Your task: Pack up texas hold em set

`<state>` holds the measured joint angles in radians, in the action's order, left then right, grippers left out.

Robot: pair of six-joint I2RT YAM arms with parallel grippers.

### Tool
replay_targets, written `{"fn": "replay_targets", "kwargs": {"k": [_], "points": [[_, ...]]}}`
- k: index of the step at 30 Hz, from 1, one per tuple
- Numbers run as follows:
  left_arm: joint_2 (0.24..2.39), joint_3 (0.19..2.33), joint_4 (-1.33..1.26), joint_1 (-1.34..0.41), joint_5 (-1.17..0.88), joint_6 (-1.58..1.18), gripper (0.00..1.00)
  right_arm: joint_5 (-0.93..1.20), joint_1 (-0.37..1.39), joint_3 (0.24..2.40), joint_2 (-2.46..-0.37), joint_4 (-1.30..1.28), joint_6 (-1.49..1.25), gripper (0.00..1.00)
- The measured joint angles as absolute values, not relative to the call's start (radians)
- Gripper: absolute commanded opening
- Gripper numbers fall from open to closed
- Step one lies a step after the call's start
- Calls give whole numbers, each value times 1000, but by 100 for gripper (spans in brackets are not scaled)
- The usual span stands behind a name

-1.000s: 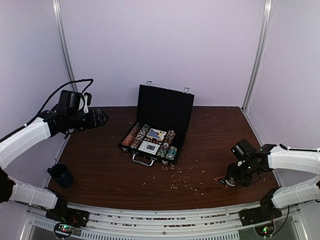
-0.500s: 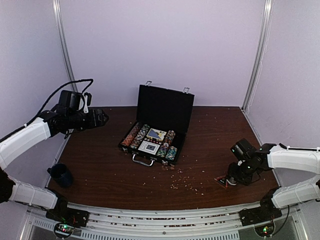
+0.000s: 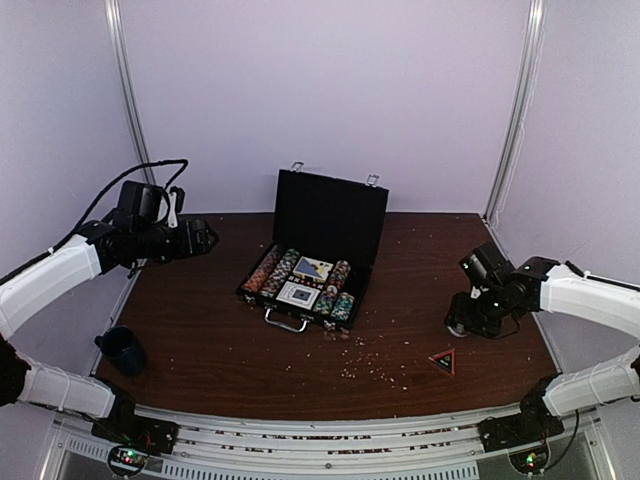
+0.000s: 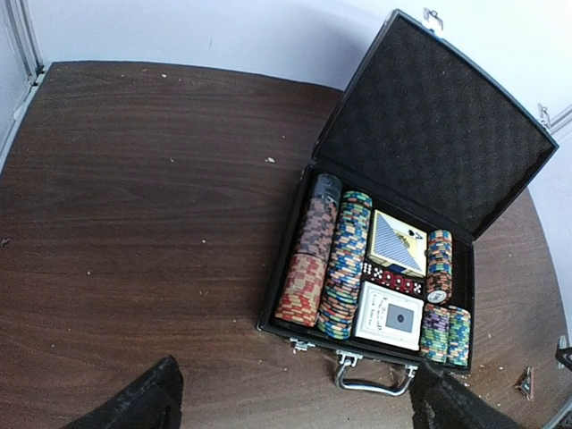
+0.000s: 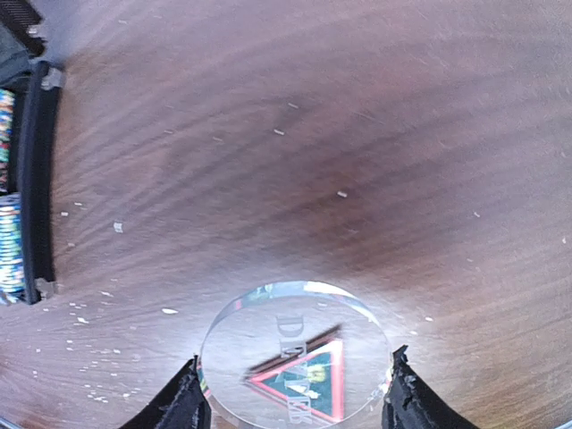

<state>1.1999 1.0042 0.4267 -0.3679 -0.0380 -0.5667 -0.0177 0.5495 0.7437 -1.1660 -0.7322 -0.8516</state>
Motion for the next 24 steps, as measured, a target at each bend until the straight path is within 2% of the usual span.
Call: {"fn": "replay_targets", "kwargs": {"k": [11,17,24], "points": [[1199,987,431,-368,-50,-522,91,-64,758,952,-1337,-731,-895,53],[1214,989,427,-368,-74,-503,91,-94,872,1204,-1578,-724,-893,53],[1224,990,429,-368,-71,-477,91,-100,927,1522,-1864,-745,-834,53]]}}
